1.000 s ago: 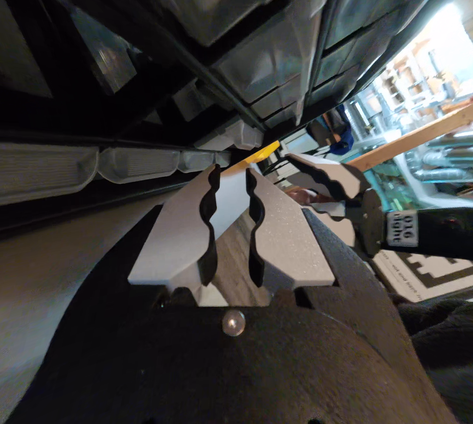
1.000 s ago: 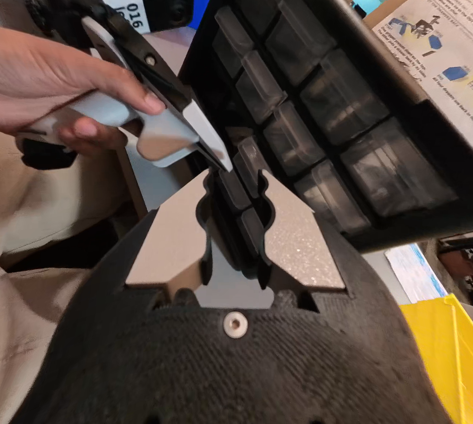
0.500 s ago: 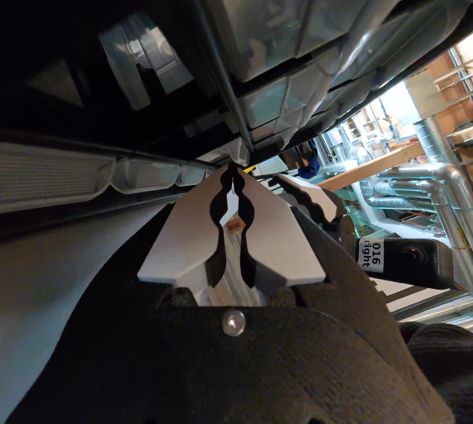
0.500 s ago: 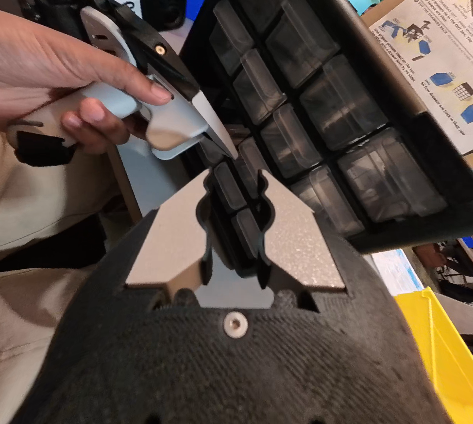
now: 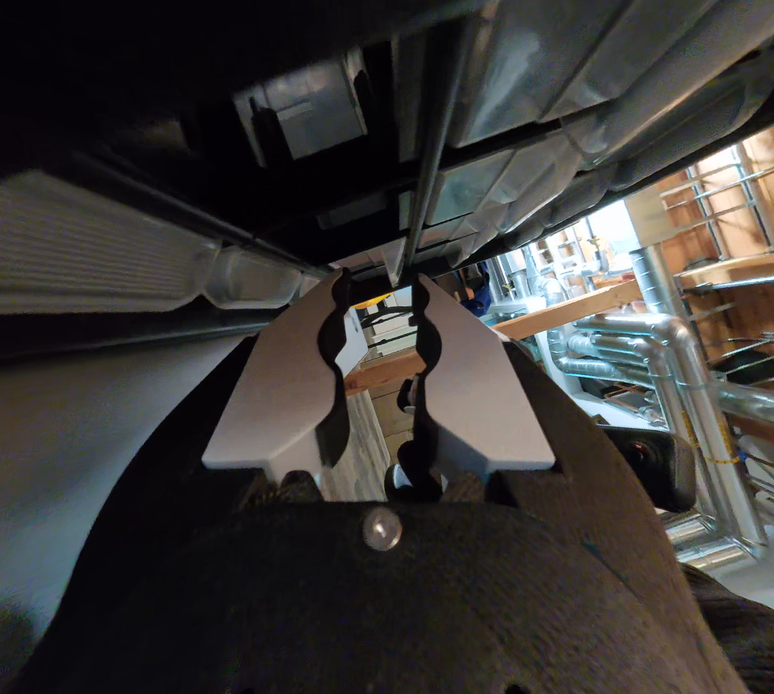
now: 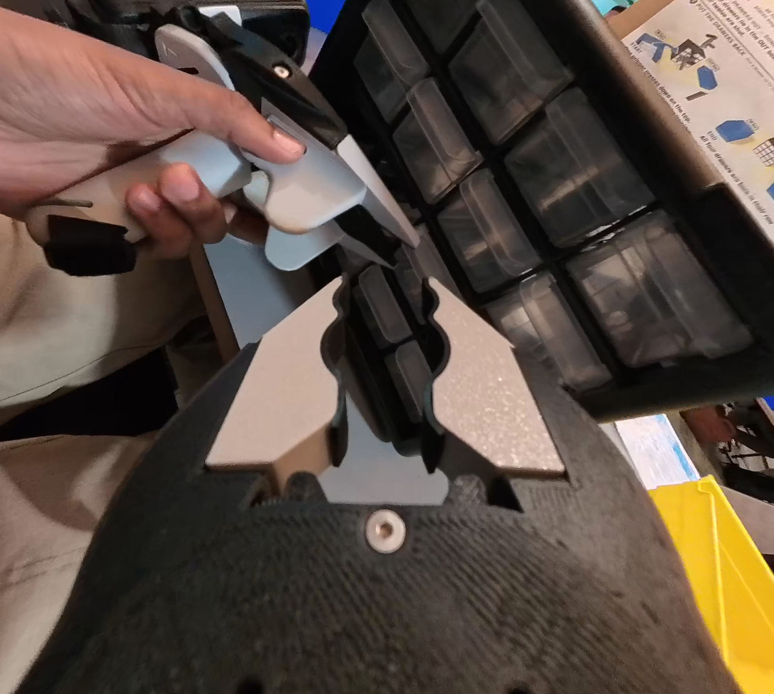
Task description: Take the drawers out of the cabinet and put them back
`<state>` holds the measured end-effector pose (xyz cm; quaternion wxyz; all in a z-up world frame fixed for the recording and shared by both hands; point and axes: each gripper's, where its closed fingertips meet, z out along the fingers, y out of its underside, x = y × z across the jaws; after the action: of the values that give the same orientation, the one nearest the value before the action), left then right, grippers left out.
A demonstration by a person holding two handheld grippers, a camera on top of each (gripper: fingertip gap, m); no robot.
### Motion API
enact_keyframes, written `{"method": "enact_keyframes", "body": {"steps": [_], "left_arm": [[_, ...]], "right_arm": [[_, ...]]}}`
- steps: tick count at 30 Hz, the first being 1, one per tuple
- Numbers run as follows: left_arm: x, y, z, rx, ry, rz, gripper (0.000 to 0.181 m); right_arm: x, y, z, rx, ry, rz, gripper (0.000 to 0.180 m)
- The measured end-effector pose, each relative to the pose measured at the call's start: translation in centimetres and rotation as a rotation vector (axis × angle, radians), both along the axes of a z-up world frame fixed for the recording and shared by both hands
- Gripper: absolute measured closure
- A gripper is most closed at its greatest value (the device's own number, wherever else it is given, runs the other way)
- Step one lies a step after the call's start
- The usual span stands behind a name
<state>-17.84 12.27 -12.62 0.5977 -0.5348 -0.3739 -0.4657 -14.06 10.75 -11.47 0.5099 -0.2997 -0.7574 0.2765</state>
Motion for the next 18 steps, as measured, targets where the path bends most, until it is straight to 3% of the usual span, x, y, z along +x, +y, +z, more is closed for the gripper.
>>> {"method": "enact_keyframes", "body": {"steps": [2, 4, 18], "left_arm": [[0.0, 0.1, 0.7, 0.026, 0.006, -0.005, 0.157], [0.1, 0.2, 0.6, 0.005, 0.022, -0.012, 0.178], [3.7, -2.4, 0.4, 0.015, -0.01, -0.102, 0.177]], "right_arm": [[0.0, 0.0, -0.2, -0.001, -0.006, 0.001, 0.146], [0.0, 0.0, -0.4, 0.001, -0.009, 0.002, 0.146], [0.5, 0.0, 0.5, 0.085, 0.008, 0.002, 0.15]]}}
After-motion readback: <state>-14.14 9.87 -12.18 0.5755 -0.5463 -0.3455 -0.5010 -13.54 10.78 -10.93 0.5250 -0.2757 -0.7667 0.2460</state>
